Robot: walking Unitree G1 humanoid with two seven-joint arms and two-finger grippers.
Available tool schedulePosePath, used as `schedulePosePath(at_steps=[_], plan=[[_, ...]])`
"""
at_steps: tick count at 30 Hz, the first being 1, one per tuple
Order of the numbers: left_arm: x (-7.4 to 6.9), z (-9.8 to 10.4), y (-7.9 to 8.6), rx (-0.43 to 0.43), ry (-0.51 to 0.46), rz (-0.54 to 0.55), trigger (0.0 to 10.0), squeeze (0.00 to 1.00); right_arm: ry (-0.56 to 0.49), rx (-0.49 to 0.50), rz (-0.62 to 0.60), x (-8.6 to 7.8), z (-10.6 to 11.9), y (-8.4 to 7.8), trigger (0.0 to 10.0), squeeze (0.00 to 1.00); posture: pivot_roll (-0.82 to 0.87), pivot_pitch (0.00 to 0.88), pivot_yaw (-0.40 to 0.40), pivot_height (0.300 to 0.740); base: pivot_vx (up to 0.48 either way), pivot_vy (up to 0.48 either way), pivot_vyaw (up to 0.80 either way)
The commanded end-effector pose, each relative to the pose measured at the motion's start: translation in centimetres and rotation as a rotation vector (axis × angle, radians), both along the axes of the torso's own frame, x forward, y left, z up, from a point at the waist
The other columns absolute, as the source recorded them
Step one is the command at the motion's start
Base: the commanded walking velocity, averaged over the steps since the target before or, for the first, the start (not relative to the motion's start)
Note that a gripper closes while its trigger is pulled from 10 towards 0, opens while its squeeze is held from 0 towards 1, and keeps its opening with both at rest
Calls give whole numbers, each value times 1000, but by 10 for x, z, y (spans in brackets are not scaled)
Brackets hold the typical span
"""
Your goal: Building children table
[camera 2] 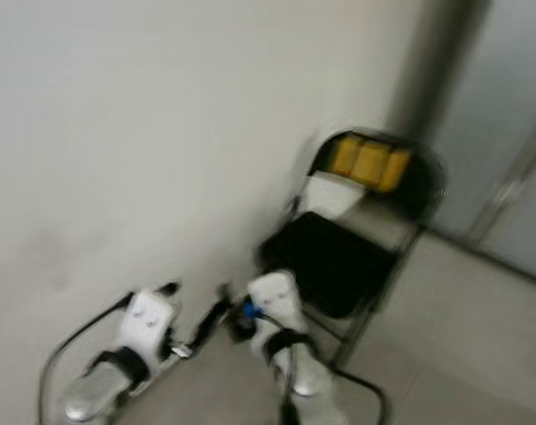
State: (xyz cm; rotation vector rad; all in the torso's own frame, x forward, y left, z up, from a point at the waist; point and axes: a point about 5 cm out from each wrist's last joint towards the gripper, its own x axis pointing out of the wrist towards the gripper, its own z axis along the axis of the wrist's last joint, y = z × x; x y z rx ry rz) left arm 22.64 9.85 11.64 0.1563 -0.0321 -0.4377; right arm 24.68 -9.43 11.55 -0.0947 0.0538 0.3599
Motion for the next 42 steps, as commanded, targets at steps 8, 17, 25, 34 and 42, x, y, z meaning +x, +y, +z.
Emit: schedulePosePath(at_steps=[8,17,25,34,42], plan=[[-1,-2,-2,3,5,-18,10000,0,6,-3,-16,-1,-2,-4,10000,0,1,17,4,740,0,0,-800],[-1,-2,-3,6,4,-23,10000,0,14,0,6,-2,-2,-2,10000,0,-4,23,4,740,0,0,-800],[-1,-1,-3,8,3,-22,10000,0,15,-1,6,-2,-2,-2,10000,0,-4,32,1,740,0,0,-800],[-1,-1,-3,6,5,-22,10000,0,12,3,5,-2,-1,-2,10000,0,-6,42,5,740,0,0,-800],[0,-1,-3,-7,9,-16,10000,0,12,2,4,-2,0,-3,10000,0,-5,45,6,740,0,0,-800]])
